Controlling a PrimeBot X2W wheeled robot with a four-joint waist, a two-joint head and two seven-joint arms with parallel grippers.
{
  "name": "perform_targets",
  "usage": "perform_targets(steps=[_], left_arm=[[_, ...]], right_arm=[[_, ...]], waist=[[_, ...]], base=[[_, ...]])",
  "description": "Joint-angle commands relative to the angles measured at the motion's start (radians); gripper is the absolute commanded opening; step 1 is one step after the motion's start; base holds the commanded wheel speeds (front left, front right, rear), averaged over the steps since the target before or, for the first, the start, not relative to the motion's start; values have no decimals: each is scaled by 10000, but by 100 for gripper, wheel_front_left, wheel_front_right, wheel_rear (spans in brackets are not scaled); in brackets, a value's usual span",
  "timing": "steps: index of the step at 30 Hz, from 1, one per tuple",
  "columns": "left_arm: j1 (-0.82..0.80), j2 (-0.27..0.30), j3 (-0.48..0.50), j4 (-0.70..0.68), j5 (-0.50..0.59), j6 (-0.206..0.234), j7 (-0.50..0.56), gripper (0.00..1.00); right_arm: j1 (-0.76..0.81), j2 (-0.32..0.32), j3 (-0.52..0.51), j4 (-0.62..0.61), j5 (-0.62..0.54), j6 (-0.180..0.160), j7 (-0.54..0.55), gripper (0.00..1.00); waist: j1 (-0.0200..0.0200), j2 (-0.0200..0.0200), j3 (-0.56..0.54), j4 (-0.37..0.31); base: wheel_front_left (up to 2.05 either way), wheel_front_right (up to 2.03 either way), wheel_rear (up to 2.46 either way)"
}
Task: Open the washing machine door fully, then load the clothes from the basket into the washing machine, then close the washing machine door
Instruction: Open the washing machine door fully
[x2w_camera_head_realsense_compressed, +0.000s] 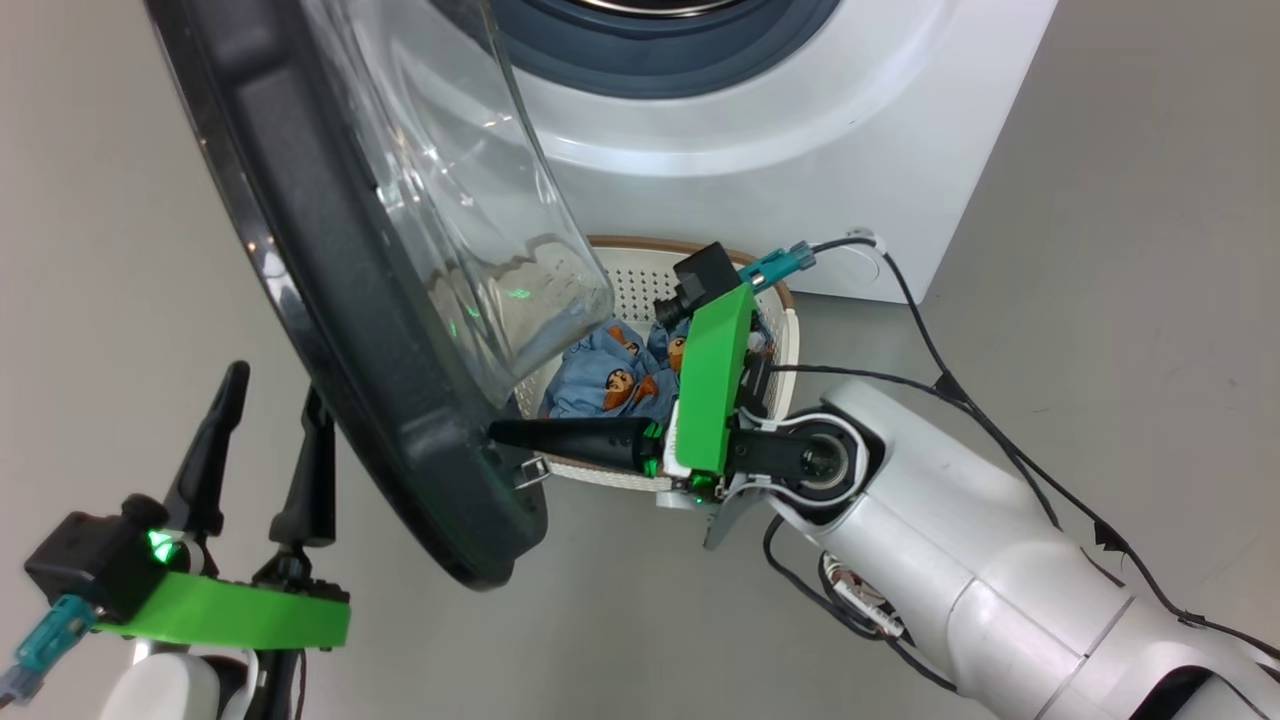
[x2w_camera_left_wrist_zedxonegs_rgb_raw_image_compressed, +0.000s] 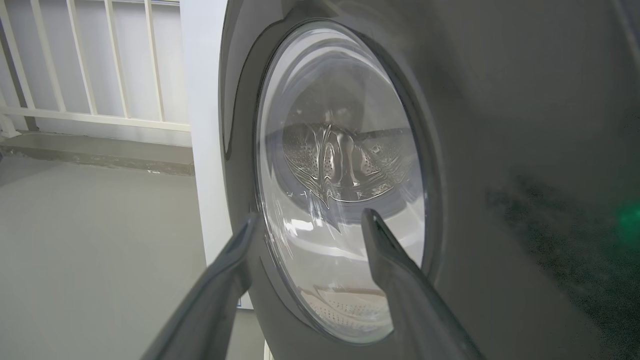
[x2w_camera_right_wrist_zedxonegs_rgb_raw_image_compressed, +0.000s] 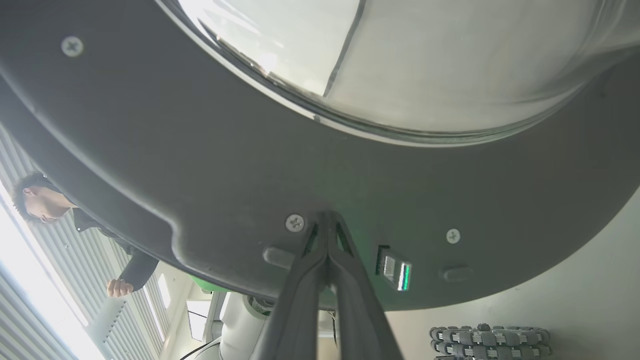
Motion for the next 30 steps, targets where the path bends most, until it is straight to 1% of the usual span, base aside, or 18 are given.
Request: perform_targets(steps=[1, 6, 12, 19, 20, 30], left_arm=[[-18, 244, 449, -146, 111, -31, -80, 100], [85, 284, 660, -109, 146, -31, -80, 100], [346, 391, 991, -112, 190, -31, -80, 100], [762, 406, 1463, -102, 378, -31, -80, 100], [762, 406, 1463, -102, 378, -31, -80, 100], [1416, 325, 1969, -160, 627, -31, -80, 100]], right_arm=[[-92, 371, 372, -390, 451, 19, -406, 0], [-174, 371, 658, -495, 912, 19, -1014, 0], [136, 317, 392, -748, 1093, 19, -1647, 0], [1136, -256, -167, -1524, 1087, 19, -2356, 0], [1136, -256, -167, -1524, 1087, 19, -2356, 0], [2763, -973, -865, -2776, 1032, 19, -3187, 0]], waist=[[0, 0, -39, -65], [0, 0, -179, -307], [0, 0, -489, -764], [0, 0, -945, -1283], [0, 0, -945, -1283], [0, 0, -1431, -1920]], base=[[0, 0, 0], [0, 0, 0], [0, 0, 0], [0, 0, 0], [0, 0, 0], [0, 0, 0]])
